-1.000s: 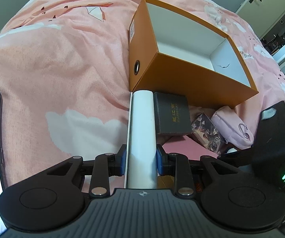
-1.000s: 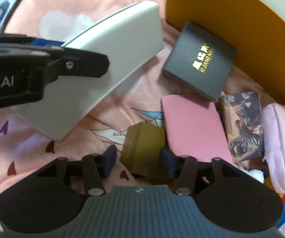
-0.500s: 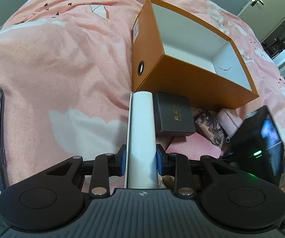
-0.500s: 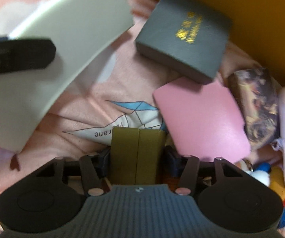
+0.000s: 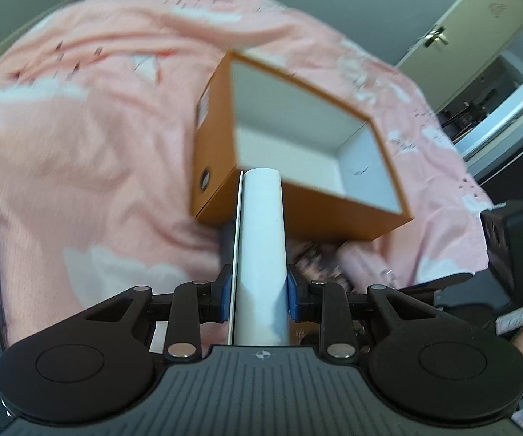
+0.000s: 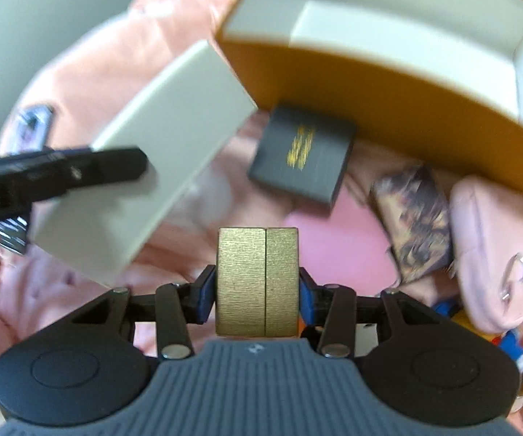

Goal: Organize objects
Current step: 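Lower the white case into the orange box with the left tool while the right tool carries the kraft box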

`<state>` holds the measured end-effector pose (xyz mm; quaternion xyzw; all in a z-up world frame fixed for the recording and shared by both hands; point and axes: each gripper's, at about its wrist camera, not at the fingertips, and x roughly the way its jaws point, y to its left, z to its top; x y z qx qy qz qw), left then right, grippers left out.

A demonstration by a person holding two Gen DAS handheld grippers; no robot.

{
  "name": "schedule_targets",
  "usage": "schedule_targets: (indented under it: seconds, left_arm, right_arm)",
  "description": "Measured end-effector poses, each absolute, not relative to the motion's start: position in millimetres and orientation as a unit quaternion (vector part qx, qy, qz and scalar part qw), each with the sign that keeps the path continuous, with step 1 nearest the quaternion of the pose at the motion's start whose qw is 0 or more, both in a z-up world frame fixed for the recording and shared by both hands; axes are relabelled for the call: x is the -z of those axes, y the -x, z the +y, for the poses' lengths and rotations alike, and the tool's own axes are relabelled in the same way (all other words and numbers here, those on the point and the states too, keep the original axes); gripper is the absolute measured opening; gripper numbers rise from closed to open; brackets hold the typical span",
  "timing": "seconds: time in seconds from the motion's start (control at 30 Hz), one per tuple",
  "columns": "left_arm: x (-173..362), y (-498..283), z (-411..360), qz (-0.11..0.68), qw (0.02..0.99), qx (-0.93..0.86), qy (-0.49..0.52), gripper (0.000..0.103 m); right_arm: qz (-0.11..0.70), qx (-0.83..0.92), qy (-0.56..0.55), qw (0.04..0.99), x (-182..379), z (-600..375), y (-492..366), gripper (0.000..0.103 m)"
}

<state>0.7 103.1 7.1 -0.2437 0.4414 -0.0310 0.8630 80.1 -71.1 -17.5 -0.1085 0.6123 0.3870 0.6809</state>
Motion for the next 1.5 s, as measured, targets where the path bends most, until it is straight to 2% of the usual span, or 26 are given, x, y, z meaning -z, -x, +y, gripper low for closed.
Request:
schedule_targets:
  seconds: [0.27, 0.47, 0.73, 1.17, 1.27, 1.37, 1.5]
  left_arm:
    - [-50, -53, 75, 0.407, 0.893, 0.057, 0.181, 0.032]
    - [-54, -116, 54, 0.412, 0.904, 0.043, 0.107, 0.032]
    - [-3, -191, 38, 0.471, 0.882, 0.003, 0.007, 0.032]
    - [67, -209, -2, 0.530, 0.825, -0.052, -0.190, 0.033]
    - [73, -210, -6, 0.547, 0.814, -0.047, -0.189, 0.033]
    - [75, -212, 1, 0.569, 0.811, -0.023, -0.135, 0.033]
    - [68, -207, 5, 0.562, 0.820, -0.017, -0.109, 0.034]
  right_arm:
    - [0.531, -0.402, 0.036, 0.745, -33, -125, -107, 0.047]
    - [0.506, -0.368, -0.031, 0.779, -51, -156, -167, 0.047]
    - [0.529, -0.327, -0.066, 0.780, 1, -150, -237, 0.047]
    - [0.571, -0.329, -0.059, 0.750, 33, -144, -274, 0.047]
    - [0.575, -0.329, -0.054, 0.747, 38, -143, -274, 0.047]
    - [0.579, -0.328, -0.052, 0.745, 43, -144, -273, 0.047]
    - [0.582, -0.323, -0.047, 0.745, 47, -143, -273, 0.047]
